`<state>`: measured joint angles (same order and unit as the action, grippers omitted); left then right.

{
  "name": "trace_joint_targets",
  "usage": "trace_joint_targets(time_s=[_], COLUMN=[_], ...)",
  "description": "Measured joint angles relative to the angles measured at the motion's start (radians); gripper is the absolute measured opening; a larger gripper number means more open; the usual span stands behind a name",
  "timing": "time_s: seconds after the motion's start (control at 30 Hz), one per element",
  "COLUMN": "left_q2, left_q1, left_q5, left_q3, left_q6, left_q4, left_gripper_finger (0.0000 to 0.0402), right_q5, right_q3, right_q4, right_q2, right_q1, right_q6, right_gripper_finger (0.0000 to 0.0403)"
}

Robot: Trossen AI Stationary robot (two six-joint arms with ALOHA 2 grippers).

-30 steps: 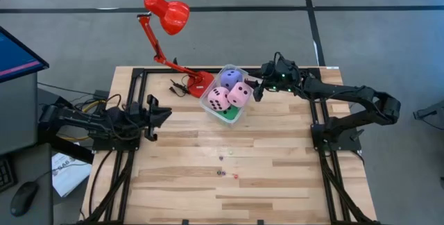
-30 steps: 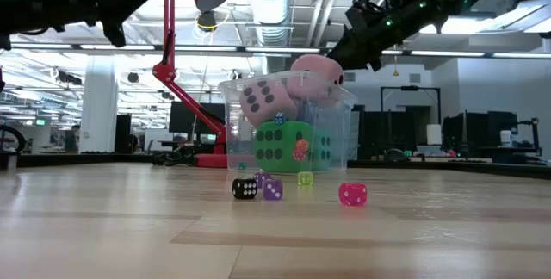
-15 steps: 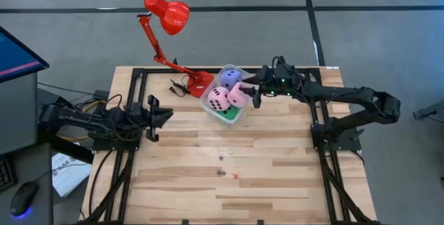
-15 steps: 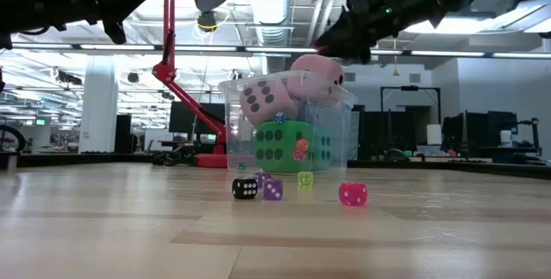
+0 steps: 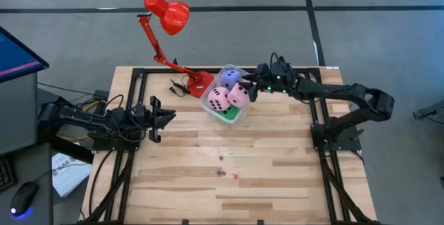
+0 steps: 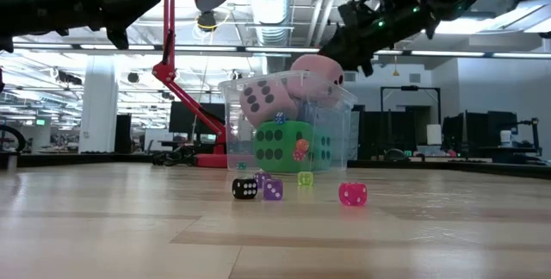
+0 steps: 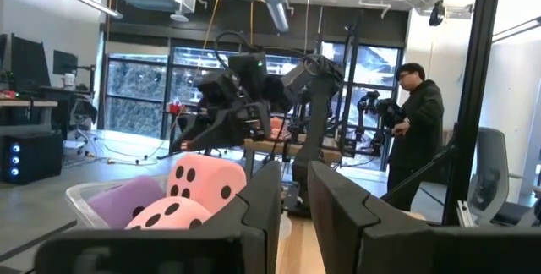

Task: Pick & Place Dice
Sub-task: Put the small red dice into the transparent bin

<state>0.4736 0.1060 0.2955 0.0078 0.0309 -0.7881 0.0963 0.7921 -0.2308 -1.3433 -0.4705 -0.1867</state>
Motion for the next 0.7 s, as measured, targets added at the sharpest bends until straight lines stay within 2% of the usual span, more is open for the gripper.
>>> trace_joint_targets(time_s=[0.2, 0.7], left_q2=[0.000, 0.000], left_q1=[0.000, 0.000], left_q5=[-0.001, -0.001], left_q3=[0.000, 0.000], left_q6=[0.000, 0.000], left_q4=[0.000, 0.000], left_gripper_finger=[0.0053, 0.0053], right_q5=[0.007, 0.038], right_q3=[0.001, 0.006], right_q4=[-0.067, -0.052], right_q2=[-0.060, -0.066], right_q1=[-0.019, -0.016], right_q6=[-0.058, -0.061], right_gripper_finger=[0.0182, 0.0182])
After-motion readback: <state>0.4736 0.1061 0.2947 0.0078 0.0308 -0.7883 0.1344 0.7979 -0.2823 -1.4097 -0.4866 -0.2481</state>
